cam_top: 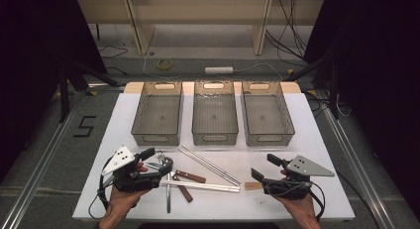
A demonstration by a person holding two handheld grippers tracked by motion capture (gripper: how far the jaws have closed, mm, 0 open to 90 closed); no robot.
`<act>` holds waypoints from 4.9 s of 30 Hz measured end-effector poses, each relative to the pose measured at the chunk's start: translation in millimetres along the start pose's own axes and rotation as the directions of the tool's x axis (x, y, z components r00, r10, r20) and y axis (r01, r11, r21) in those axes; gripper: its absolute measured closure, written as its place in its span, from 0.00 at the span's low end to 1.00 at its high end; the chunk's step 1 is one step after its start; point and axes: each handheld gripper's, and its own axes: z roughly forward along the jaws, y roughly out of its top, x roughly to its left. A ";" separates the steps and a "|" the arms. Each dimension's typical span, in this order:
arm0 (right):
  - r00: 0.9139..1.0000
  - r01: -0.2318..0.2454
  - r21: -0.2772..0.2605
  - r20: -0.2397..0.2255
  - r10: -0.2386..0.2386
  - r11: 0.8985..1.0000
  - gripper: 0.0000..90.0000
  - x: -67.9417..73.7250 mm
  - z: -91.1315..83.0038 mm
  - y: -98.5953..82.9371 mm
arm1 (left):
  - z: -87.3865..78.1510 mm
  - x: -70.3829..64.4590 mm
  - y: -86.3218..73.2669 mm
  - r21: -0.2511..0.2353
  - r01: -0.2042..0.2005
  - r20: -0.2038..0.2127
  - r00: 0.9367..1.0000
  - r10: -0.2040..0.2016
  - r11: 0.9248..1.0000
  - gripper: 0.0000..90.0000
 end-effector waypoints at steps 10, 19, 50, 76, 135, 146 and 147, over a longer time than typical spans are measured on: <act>0.998 0.043 0.080 -0.047 -0.040 0.996 0.30 3.5 7.4 6.5 | 0.1 1.2 0.0 -0.001 0.005 -0.004 1.000 -0.005 1.000 0.18; 0.991 0.111 0.141 -0.086 -0.099 0.984 0.33 11.2 16.1 13.1 | -0.1 1.9 0.0 -0.001 0.008 -0.008 1.000 -0.008 1.000 0.18; 0.868 0.484 0.554 -0.402 -0.291 0.678 0.65 55.0 107.6 6.6 | -1.1 3.1 0.4 -0.002 0.011 -0.008 1.000 -0.011 1.000 0.18; 0.836 0.546 0.605 -0.443 -0.324 0.580 0.82 53.1 116.8 -7.7 | -0.5 1.9 0.2 0.003 0.008 -0.007 1.000 -0.008 1.000 0.18; 0.756 0.638 0.504 -0.555 -0.348 0.583 0.94 64.0 92.9 28.3 | 75.2 -56.3 -28.4 0.530 -0.468 0.347 0.881 0.323 0.707 0.44; 0.732 0.661 0.487 -0.585 -0.349 0.571 0.94 70.9 91.5 29.5 | 75.3 -61.1 -29.1 0.534 -0.534 0.389 0.843 0.370 0.656 0.68; 0.727 0.667 0.482 -0.589 -0.353 0.569 0.94 71.5 91.4 29.8 | 75.5 -61.7 -29.6 0.533 -0.540 0.395 0.840 0.372 0.651 0.70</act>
